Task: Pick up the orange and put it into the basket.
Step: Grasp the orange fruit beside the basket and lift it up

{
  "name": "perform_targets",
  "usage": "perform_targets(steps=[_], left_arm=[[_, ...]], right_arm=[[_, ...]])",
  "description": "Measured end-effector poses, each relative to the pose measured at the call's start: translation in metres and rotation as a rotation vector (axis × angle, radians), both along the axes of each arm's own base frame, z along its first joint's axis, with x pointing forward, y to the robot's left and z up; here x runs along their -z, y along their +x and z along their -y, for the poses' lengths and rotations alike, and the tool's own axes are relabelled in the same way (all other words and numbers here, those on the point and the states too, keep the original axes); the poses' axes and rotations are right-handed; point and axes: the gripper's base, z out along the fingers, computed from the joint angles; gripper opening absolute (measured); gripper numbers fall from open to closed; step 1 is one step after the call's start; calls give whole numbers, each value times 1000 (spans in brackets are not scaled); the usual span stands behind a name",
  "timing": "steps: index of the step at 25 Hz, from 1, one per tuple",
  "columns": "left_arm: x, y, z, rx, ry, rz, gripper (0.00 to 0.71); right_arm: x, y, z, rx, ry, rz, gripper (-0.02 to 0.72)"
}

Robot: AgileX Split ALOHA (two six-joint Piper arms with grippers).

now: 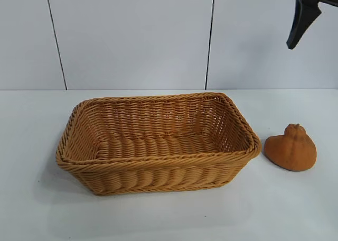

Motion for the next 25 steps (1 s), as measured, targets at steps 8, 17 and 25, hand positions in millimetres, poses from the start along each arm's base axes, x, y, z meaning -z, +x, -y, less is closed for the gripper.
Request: perform_targets(steps=[8, 17, 25], left_arm=[[0, 0, 0, 0, 0, 0, 630], [0, 0, 0, 0, 0, 0, 630], [0, 0, 0, 0, 0, 0, 630]], right_arm=[[60, 20, 0, -10, 15, -173, 694], [166, 41, -4, 25, 74, -369, 694], [181, 46, -2, 34, 55, -355, 642]])
